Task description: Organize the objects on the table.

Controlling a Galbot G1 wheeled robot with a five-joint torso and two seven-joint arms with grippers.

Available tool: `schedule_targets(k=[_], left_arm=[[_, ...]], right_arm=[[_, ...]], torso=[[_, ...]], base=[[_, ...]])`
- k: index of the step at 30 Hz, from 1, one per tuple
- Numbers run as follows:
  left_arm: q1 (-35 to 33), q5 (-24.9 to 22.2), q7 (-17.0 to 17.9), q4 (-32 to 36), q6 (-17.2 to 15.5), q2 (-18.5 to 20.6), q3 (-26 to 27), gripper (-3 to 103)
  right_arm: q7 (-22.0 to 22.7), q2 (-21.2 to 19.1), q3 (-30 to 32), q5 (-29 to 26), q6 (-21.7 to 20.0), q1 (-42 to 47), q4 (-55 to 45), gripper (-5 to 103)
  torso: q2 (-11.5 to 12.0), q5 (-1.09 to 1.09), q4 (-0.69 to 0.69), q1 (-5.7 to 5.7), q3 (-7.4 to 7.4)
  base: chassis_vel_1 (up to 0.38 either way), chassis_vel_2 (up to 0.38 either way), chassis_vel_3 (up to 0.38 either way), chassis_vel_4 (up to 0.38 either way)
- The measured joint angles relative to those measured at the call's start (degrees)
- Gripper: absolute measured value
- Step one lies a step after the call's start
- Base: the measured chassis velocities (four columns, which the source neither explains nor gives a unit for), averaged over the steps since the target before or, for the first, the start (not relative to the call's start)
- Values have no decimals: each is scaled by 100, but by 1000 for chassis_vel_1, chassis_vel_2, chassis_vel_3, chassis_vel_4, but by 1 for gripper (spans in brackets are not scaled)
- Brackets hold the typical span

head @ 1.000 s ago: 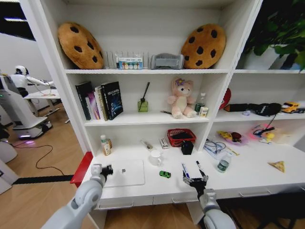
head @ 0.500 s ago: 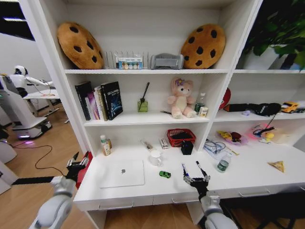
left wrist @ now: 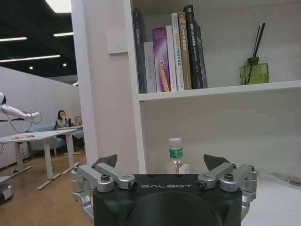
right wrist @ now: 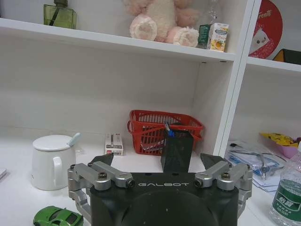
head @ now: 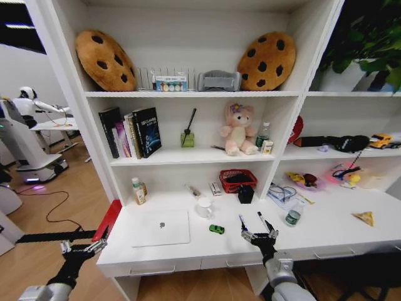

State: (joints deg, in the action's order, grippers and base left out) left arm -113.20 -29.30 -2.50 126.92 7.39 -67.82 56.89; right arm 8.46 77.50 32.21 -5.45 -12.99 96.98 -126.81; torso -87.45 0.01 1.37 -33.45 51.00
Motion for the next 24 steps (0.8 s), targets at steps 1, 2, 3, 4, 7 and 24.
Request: schedule_targets(k=[1,2,3,4,7,24], left_arm=[[-5,-7,15,16,-16,5,2,100],[-5,-10,30,22,-30,9,2,100],[-5,-10,30,22,-30,9,2,100],[-2,-12,37,23,-34,12,2,100],[11,-15,51,23,-41,18,-5,100],[44,-23,74,10,-58,30,-35,100]], right_arm=[[1,22,-1,21,-5,21,-17,100],[5,56,-6,49,-13,47,-42,100],[5,56,-6,49,-13,47,-42,100],[5,74,-16,71,-15,60,-54,100],[5,87,-30,126,1,69,-93,100],[-20,-111,126,-79,191,-1,-188,100]], torso=[[0,-1,0,0,0],[0,-1,1,0,0],[0,-1,1,0,0],[0,-1,1,0,0],[0,-1,0,-1,0],[1,-1,-1,-1,1]], base=[[0,0,0,0],[0,0,0,0],[0,0,0,0],[0,0,0,0],[0,0,0,0],[0,0,0,0]])
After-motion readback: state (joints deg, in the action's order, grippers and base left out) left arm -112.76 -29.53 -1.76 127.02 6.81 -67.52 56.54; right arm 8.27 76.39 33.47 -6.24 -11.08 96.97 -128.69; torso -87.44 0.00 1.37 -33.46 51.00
